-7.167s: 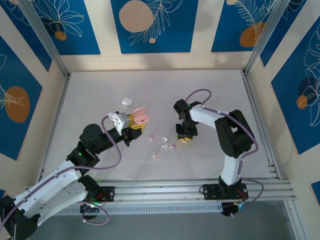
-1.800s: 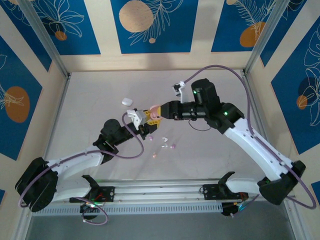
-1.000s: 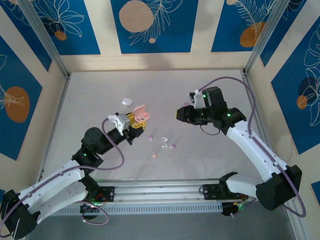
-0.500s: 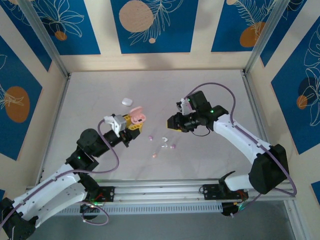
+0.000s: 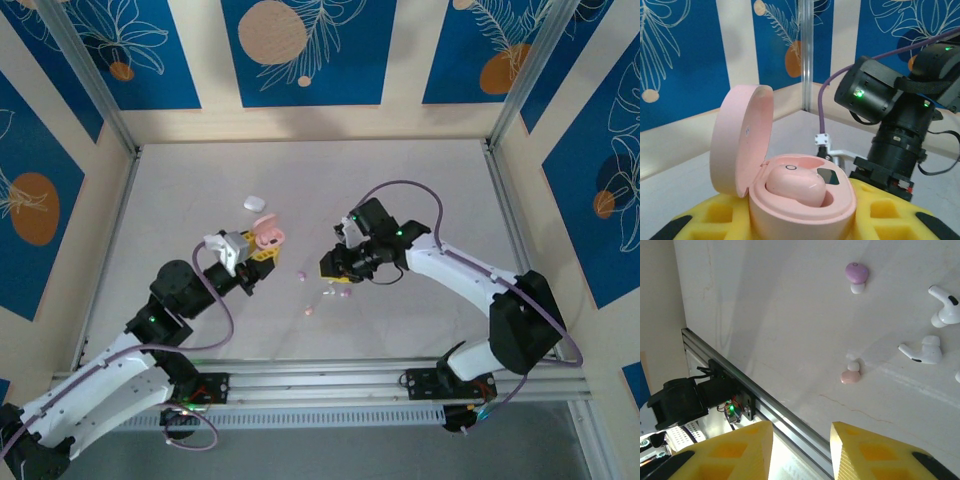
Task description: Insert the wireless bluetooth earbuds into the charging case
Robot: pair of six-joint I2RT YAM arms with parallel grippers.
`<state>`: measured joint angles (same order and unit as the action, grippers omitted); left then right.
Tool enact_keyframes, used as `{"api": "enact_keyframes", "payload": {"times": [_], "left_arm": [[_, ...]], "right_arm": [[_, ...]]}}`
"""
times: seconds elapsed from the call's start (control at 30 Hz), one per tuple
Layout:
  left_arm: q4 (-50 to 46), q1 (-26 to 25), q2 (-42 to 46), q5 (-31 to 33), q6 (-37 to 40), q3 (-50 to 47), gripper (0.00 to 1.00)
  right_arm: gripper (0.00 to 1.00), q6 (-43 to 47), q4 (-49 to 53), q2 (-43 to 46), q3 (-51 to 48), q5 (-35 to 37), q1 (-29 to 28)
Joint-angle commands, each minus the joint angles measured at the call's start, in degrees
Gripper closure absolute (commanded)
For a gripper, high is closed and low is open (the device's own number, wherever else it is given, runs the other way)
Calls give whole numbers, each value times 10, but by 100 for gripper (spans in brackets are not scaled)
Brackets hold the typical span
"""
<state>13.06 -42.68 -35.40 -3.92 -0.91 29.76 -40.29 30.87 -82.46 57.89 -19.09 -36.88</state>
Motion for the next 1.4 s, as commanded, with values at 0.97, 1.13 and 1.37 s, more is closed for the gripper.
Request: {"api": "enact_keyframes", "payload": {"times": [0.97, 1.13, 1.37], "left_arm": [[-100, 97, 80, 34, -49, 17, 74], [-126, 97, 94, 40, -35, 24, 74], [-126, 96, 89, 42, -26, 28, 74]], "right_arm": [[64, -27, -32, -66, 0, -8, -66], [64, -26, -18, -69, -1, 15, -85], [64, -23, -1, -69, -8, 35, -111]]}}
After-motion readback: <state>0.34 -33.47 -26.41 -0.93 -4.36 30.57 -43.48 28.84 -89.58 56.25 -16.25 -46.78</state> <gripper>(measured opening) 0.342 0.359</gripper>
